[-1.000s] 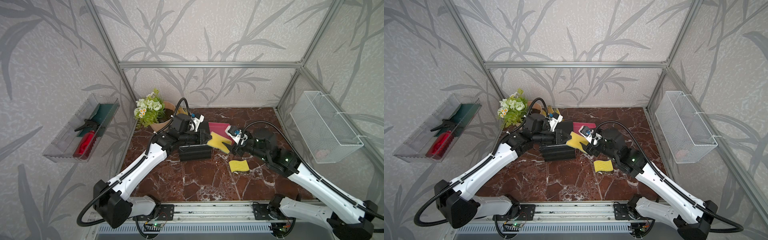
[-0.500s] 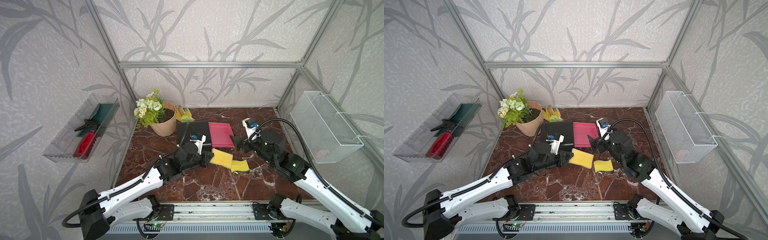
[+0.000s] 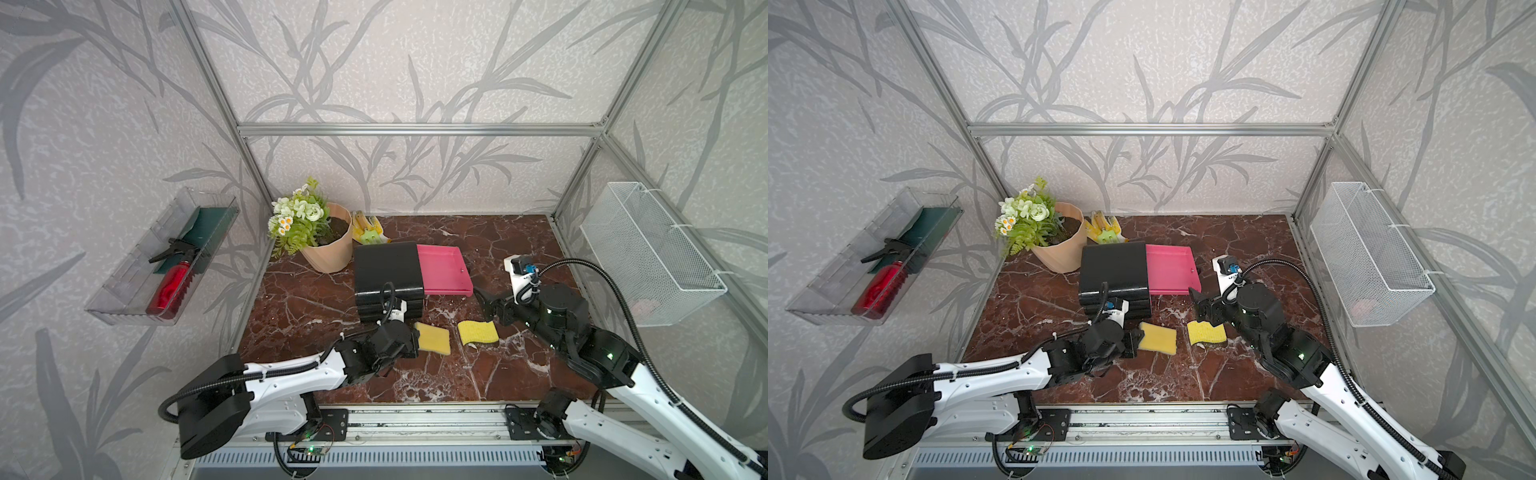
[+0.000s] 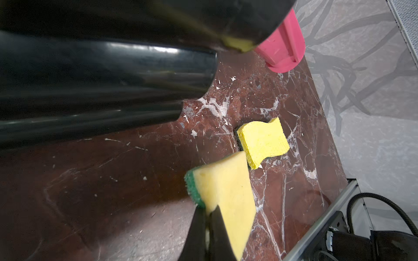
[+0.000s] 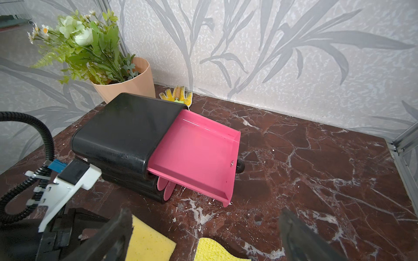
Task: Take the sponge out of the drawer
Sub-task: Place the sponge at the center of the board.
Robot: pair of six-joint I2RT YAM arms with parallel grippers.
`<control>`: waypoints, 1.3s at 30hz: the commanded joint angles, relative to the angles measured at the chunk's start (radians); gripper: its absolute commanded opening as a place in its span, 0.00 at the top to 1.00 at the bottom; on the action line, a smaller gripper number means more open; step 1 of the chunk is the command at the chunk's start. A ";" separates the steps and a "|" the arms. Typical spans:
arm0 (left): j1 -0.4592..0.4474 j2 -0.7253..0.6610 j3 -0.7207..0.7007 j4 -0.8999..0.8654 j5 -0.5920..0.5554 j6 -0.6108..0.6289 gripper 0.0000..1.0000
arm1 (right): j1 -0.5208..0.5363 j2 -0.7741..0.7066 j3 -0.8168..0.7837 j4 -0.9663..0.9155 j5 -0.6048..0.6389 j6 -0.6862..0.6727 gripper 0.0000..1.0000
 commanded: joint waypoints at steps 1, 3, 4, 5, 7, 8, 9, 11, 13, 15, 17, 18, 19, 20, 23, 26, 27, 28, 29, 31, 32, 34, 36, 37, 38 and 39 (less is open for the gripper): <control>-0.011 0.053 0.000 0.092 -0.067 -0.052 1.00 | -0.004 -0.010 -0.018 -0.017 0.011 0.022 0.01; -0.012 0.074 0.002 0.093 -0.103 -0.059 1.00 | -0.005 -0.010 -0.020 -0.017 0.010 0.019 0.01; -0.012 0.084 0.005 0.085 -0.121 -0.057 1.00 | -0.005 -0.008 -0.020 -0.017 0.011 0.019 0.01; -0.012 0.095 0.018 0.058 -0.141 -0.059 1.00 | -0.004 -0.008 -0.019 -0.018 0.012 0.018 0.01; -0.012 0.121 0.053 0.012 -0.152 -0.053 1.00 | -0.004 -0.006 -0.020 -0.018 0.018 0.013 0.01; -0.011 0.139 0.068 0.001 -0.146 -0.051 1.00 | -0.005 -0.004 -0.018 -0.018 0.021 0.009 0.01; -0.011 0.155 0.082 -0.003 -0.140 -0.047 1.00 | -0.005 -0.001 -0.018 -0.017 0.023 0.006 0.01; -0.011 0.188 0.100 -0.009 -0.139 -0.044 1.00 | -0.005 0.004 -0.016 -0.020 0.025 0.004 0.01; -0.010 0.210 0.111 -0.009 -0.145 -0.040 1.00 | -0.005 0.007 -0.018 -0.018 0.029 0.004 0.01; -0.005 0.227 0.120 -0.018 -0.148 -0.034 1.00 | -0.005 0.011 -0.016 -0.017 0.031 0.003 0.01; 0.001 0.234 0.123 -0.020 -0.143 -0.034 1.00 | -0.005 0.013 -0.016 -0.017 0.034 -0.001 0.01; 0.005 0.237 0.122 -0.020 -0.141 -0.037 1.00 | -0.005 0.015 -0.015 -0.017 0.037 -0.002 0.01; 0.008 0.238 0.121 -0.020 -0.137 -0.038 1.00 | -0.005 0.016 -0.013 -0.017 0.038 -0.004 0.01; 0.012 0.241 0.121 -0.023 -0.136 -0.039 1.00 | -0.005 0.019 -0.013 -0.017 0.041 -0.007 0.01; 0.020 0.246 0.125 -0.036 -0.133 -0.040 1.00 | -0.005 0.030 -0.009 -0.012 0.041 -0.009 0.01; 0.021 0.244 0.136 -0.058 -0.142 -0.035 0.95 | -0.005 0.046 -0.004 -0.010 0.038 -0.011 0.01; 0.021 0.243 0.140 -0.075 -0.146 -0.036 0.93 | -0.005 0.049 -0.003 -0.009 0.038 -0.010 0.01; 0.021 0.243 0.144 -0.082 -0.148 -0.036 0.91 | -0.005 0.051 -0.003 -0.007 0.035 -0.011 0.01; 0.021 0.244 0.145 -0.088 -0.151 -0.036 0.88 | -0.005 0.055 -0.003 -0.005 0.035 -0.012 0.01; 0.021 0.243 0.147 -0.090 -0.154 -0.030 0.83 | -0.005 0.060 0.000 -0.005 0.034 -0.013 0.01; 0.021 0.243 0.148 -0.089 -0.154 -0.028 0.80 | -0.006 0.062 0.000 -0.002 0.033 -0.014 0.01; 0.021 0.246 0.153 -0.093 -0.158 -0.025 0.73 | -0.007 0.068 0.003 -0.003 0.032 -0.017 0.01; 0.021 0.248 0.158 -0.101 -0.164 -0.022 0.68 | -0.006 0.074 0.006 -0.001 0.032 -0.018 0.01; 0.021 0.246 0.159 -0.105 -0.167 -0.020 0.67 | -0.007 0.077 0.008 -0.001 0.031 -0.020 0.01; 0.021 0.246 0.161 -0.107 -0.170 -0.019 0.66 | -0.007 0.080 0.009 -0.001 0.031 -0.020 0.01; 0.021 0.244 0.161 -0.107 -0.174 -0.017 0.65 | -0.006 0.082 0.009 -0.001 0.031 -0.020 0.01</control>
